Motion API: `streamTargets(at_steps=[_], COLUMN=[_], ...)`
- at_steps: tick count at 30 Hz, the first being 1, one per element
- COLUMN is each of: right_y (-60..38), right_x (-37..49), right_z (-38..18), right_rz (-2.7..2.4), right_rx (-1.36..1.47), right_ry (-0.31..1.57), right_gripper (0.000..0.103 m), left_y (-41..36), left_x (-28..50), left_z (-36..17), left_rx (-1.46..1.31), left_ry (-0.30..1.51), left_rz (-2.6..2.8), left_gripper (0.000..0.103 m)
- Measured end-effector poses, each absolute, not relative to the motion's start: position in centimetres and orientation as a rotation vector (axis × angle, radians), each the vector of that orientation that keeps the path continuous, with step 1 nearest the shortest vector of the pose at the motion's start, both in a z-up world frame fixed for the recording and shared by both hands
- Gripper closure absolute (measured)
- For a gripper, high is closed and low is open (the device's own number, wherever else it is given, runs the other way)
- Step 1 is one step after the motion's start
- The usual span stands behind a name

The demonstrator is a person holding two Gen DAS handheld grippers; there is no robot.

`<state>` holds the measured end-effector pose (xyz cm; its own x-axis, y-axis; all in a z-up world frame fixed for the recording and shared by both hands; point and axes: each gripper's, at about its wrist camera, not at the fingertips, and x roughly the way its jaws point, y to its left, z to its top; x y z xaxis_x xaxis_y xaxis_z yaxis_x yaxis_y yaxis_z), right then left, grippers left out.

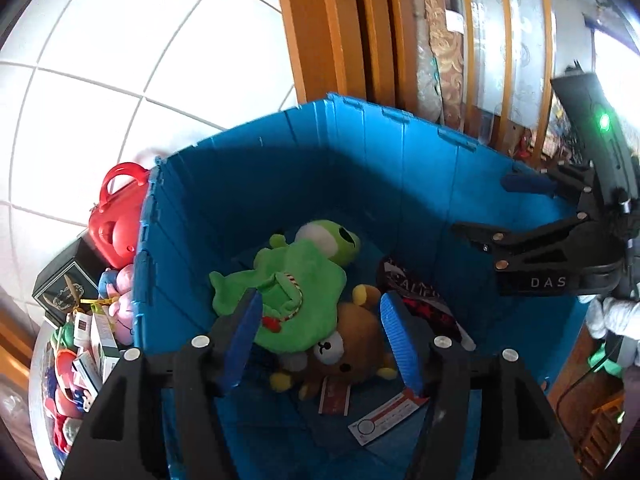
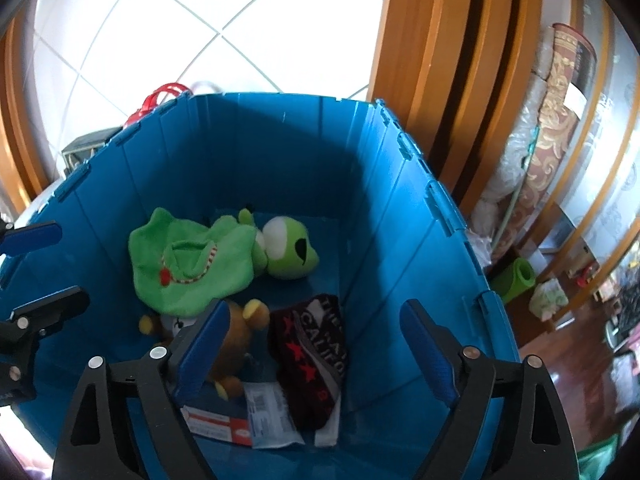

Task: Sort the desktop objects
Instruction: 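Withdraw both tools from the crate back over the pile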

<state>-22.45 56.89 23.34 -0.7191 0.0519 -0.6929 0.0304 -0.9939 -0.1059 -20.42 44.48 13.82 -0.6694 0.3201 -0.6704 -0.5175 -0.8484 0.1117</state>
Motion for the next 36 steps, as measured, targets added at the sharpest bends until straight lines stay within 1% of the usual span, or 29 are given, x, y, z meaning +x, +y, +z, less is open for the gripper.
streamTargets(at_steps=[1, 3, 7, 10, 12, 13, 14, 15, 19, 23, 27, 32, 36], right_y=[57.0, 57.3, 57.1, 56.0, 54.4, 53.4, 52.5, 51.3, 46.4, 41.3, 36.0, 29.1, 24.4], right_x=[-22.3, -22.0, -20.9, -19.6, -18.6, -18.1, -17.7, -17.3, -16.3, -17.0, -16.9, -16.7, -16.7], right_z=[23.4, 23.7, 24.3, 25.5, 26.8, 27.4, 27.9, 28.4, 29.4, 29.3, 29.3, 29.0, 27.1], right_rz=[2.908, 2.932, 2.955, 3.085, 3.185, 3.238, 3.274, 3.315, 3.484, 3.634, 3.716, 3.785, 3.792], right_rx=[-1.162, -1.129, -1.031, -0.953, -0.864, -0.806, -0.766, -0.718, -0.609, -0.695, -0.719, -0.756, -0.892], right_ry=[-0.156, -0.123, -0.063, 0.068, 0.138, 0.162, 0.173, 0.183, 0.239, 0.303, 0.237, 0.044, -0.014], right_gripper=[0.009, 0.001, 0.000, 0.000, 0.000, 0.000, 0.000, 0.000, 0.000, 0.000, 0.000, 0.000, 0.000], left_y=[44.1, 43.1, 40.3, 37.7, 35.4, 34.3, 32.9, 31.7, 25.5, 18.5, 11.2, 4.3, -0.9], left_x=[-20.1, -19.3, -17.0, -15.4, -14.7, -14.5, -14.3, -14.1, -13.4, -12.0, -10.5, -7.9, -6.8], left_z=[14.1, 14.7, 16.0, 16.8, 17.0, 17.0, 16.8, 16.6, 14.9, 12.7, 9.7, 7.0, 3.9], left_rx=[-0.903, -0.862, -0.737, -0.639, -0.610, -0.611, -0.622, -0.626, -0.705, -0.843, -1.051, -1.204, -1.341], left_ry=[0.389, 0.348, 0.302, 0.292, 0.253, 0.229, 0.199, 0.172, 0.043, -0.134, -0.284, -0.330, -0.357], left_rz=[2.490, 2.522, 2.652, 2.793, 2.885, 2.915, 2.952, 2.983, 3.104, 3.197, 3.281, 3.329, 3.300], left_gripper=[0.042, 0.042, 0.042, 0.042, 0.042, 0.037, 0.026, 0.022, 0.021, 0.021, 0.021, 0.021, 0.021])
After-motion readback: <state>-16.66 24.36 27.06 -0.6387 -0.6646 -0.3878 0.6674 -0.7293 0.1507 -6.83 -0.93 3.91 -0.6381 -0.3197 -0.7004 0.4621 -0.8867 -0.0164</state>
